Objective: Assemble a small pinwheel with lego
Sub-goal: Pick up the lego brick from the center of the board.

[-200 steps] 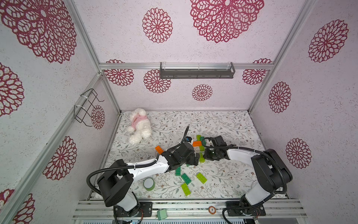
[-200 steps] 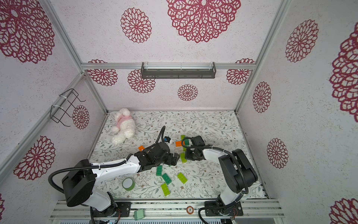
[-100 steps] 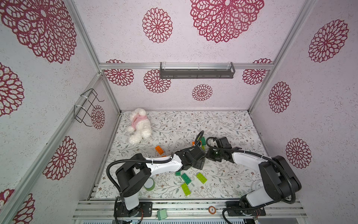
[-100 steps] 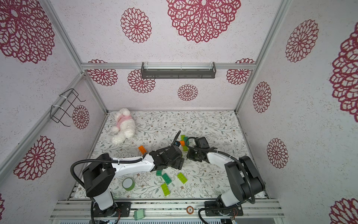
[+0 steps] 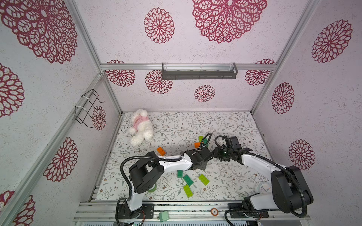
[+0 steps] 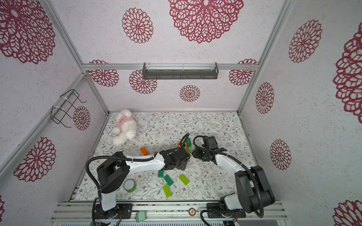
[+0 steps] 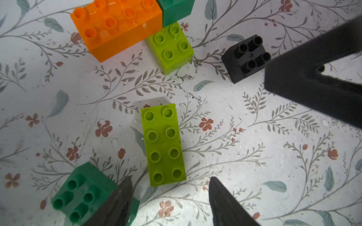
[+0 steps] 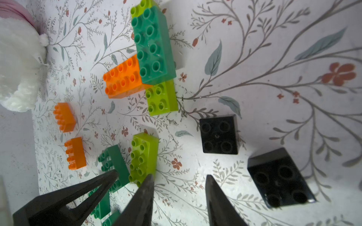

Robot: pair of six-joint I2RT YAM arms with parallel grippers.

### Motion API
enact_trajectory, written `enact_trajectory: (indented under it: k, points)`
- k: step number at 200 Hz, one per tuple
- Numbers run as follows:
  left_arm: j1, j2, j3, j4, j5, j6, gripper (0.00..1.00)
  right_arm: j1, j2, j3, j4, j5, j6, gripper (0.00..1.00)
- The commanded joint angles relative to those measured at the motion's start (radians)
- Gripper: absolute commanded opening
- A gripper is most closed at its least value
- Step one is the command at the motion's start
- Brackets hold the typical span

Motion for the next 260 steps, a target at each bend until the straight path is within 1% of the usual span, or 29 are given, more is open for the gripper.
enact_trajectory:
  k: [1, 22, 40, 88, 119, 131, 158, 180, 204, 233, 260]
  points:
    - [0.008, 0.046, 0.023, -0.021, -0.014, -0.033, 0.59, -0.004, -0.034, 0.015, -0.011, -0.014, -0.023, 0.53]
    - [0.007, 0.069, 0.044, -0.041, -0.015, -0.045, 0.58, -0.005, -0.030, 0.024, -0.015, -0.024, -0.031, 0.57]
    - [0.007, 0.083, 0.057, -0.047, -0.013, -0.050, 0.57, -0.006, -0.026, 0.025, -0.013, -0.032, -0.032, 0.58]
    - [0.007, 0.093, 0.062, -0.047, -0.020, -0.052, 0.52, -0.008, -0.023, 0.026, -0.008, -0.039, -0.035, 0.58]
    - [0.007, 0.098, 0.077, -0.049, -0.030, -0.052, 0.50, -0.007, -0.014, 0.034, -0.010, -0.043, -0.038, 0.58]
    - [0.007, 0.102, 0.084, -0.050, -0.027, -0.049, 0.48, -0.007, -0.011, 0.036, -0.009, -0.044, -0.040, 0.59]
    - [0.007, 0.108, 0.090, -0.052, -0.024, -0.054, 0.46, -0.006, -0.004, 0.048, -0.017, -0.045, -0.048, 0.62]
    - [0.007, 0.108, 0.091, -0.057, -0.027, -0.060, 0.46, -0.007, 0.000, 0.057, -0.022, -0.043, -0.061, 0.67]
    - [0.006, 0.118, 0.102, -0.073, -0.031, -0.068, 0.44, -0.007, 0.011, 0.066, -0.022, -0.045, -0.069, 0.69]
    - [0.007, 0.113, 0.097, -0.075, -0.038, -0.084, 0.38, -0.008, 0.024, 0.072, -0.019, -0.051, -0.074, 0.70]
    - [0.008, 0.111, 0.087, -0.061, -0.035, -0.084, 0.37, -0.006, 0.040, 0.078, -0.011, -0.051, -0.080, 0.71]
